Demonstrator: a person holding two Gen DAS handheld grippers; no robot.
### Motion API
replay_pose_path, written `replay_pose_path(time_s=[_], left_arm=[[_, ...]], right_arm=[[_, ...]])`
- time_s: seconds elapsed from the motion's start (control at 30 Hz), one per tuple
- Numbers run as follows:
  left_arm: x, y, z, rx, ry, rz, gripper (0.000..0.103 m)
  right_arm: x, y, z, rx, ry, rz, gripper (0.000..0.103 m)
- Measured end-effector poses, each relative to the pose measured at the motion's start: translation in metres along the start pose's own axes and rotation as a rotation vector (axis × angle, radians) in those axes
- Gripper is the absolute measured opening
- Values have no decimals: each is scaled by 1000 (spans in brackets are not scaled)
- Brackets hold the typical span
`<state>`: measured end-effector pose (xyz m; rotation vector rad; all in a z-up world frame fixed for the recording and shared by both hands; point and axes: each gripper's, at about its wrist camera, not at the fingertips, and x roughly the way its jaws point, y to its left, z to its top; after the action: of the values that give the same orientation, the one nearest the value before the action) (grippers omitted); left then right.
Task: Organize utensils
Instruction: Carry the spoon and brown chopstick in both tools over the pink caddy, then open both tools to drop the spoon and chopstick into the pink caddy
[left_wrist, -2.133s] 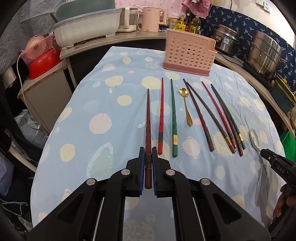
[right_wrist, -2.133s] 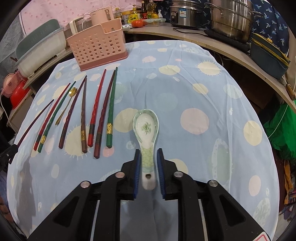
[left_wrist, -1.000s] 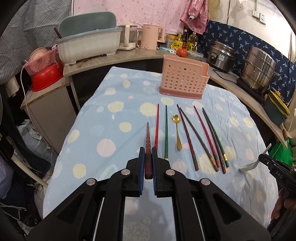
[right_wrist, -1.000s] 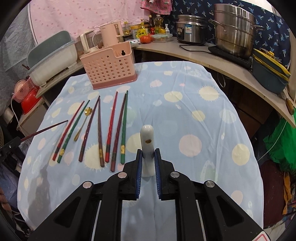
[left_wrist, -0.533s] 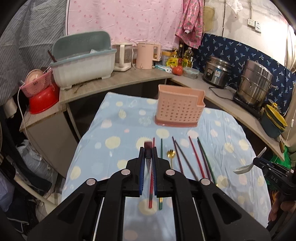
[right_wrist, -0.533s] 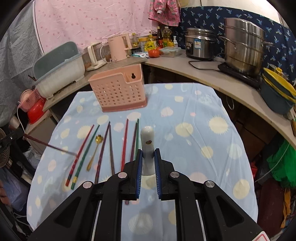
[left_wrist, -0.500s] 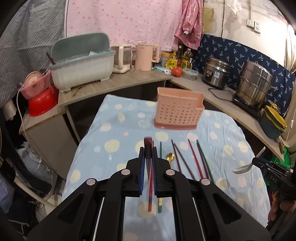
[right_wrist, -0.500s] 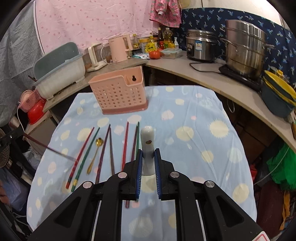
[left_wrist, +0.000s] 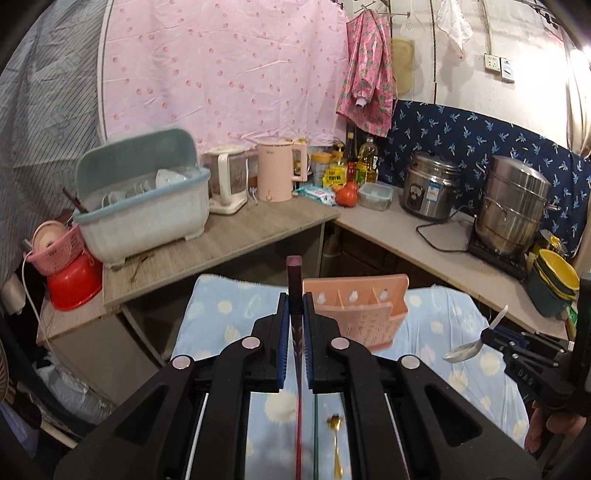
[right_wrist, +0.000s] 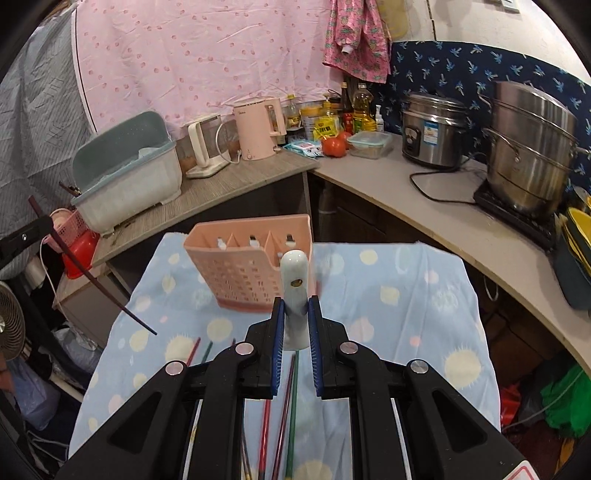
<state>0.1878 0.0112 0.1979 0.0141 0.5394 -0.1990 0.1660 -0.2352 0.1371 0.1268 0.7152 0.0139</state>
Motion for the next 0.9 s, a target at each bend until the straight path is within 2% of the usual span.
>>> replay_pose_path(time_s=[0.2,0.43,0.57,0.9], left_arm=[[34,-10,56,-10,-45,-22,7],[65,-16,104,-23,-98,-33,7],[96,-17,102,-39,-62,-32,7],[170,-9,50,-70,75,-7,7]], right_arm=[[33,2,48,0,0,33,12],[72,8,79,-6,5,41,12],[100,10,80,-8,36,45,12],[164,6,63,-6,134,41,12]])
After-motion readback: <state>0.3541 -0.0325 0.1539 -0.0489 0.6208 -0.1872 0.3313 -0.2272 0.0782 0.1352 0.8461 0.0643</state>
